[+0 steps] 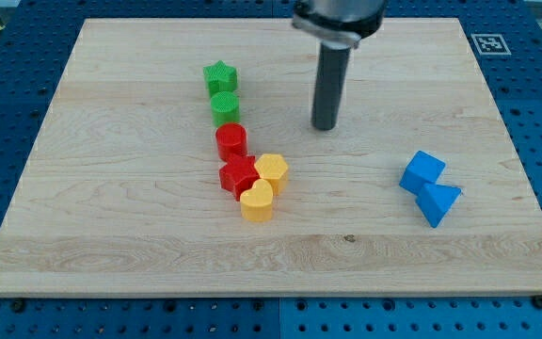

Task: Slide the yellow heart towards the blue cube

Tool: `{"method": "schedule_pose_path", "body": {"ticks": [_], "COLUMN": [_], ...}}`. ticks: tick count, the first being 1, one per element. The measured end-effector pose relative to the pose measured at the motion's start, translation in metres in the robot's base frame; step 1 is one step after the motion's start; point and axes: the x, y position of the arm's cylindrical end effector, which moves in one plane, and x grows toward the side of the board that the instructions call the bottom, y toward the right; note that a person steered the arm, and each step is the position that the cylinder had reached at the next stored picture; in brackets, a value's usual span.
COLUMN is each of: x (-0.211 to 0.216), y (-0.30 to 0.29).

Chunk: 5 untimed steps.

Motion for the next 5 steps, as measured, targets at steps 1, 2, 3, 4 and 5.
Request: {"method": "schedule_pose_path", "body": {"ticks": [1,2,3,4,5], "x": [0.029,0.054,0.062,0.063,0.056], "y": [-0.018,-0.018,-0.018,-0.018,-0.019]}}
